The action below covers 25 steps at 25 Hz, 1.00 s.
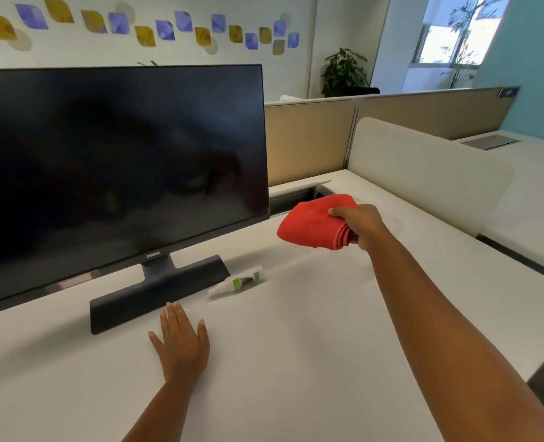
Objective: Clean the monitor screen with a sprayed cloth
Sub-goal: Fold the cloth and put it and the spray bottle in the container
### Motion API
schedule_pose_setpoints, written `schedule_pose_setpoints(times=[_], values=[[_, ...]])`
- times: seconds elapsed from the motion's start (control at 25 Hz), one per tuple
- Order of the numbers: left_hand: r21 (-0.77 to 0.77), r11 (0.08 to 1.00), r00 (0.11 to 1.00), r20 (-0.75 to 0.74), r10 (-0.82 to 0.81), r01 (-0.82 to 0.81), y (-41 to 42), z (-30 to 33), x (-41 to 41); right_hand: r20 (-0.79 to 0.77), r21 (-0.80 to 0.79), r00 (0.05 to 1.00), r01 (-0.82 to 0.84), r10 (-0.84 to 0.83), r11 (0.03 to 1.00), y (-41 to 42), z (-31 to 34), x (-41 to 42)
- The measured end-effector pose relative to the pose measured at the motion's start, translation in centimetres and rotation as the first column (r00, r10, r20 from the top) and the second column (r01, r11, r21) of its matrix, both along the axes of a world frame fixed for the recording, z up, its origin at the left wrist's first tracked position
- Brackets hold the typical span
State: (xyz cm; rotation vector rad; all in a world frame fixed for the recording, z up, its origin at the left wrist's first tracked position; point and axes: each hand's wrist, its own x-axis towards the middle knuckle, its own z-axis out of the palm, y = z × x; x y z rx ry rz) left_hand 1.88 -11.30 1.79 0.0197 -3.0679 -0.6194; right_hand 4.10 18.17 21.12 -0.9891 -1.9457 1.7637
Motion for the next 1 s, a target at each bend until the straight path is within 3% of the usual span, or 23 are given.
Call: schedule_pose_setpoints(times=[0.16,0.44,0.64,0.8,0.92,1.0], values=[[-0.018,0.995,0.993,0.066,0.094,-0.093,2.3,-0.3,-1.1,-0.005,0.034,0.994,0.106,-0.106,0.994,7.1,0.3,-2.3],[-0.070,0.978,0.979,0.053,0.199,-0.196,3.4,-1.3,-1.8,0.059,0.234,0.972,0.209,-0.228,0.950,15.1,-2.8,-7.0],[-0.067,0.975,0.976,0.032,0.213,-0.211,3.7,-1.1,-1.7,0.100,0.113,0.981,0.157,-0.169,0.981,16.8,-6.6,-8.3],[-0.066,0.976,0.978,0.016,0.207,-0.206,3.7,-1.0,-1.6,0.333,0.168,0.941,0.004,-0.061,0.986,18.2,-8.0,-8.0],[-0.060,0.977,0.979,0.010,0.206,-0.205,3.7,-1.0,-1.7,0.518,0.451,0.853,-0.207,-0.066,0.868,18.7,-7.3,-8.3],[-0.067,0.976,0.977,0.020,0.210,-0.208,3.8,-1.0,-1.8,0.564,0.691,0.803,-0.333,-0.191,0.641,18.2,-6.6,-8.6]])
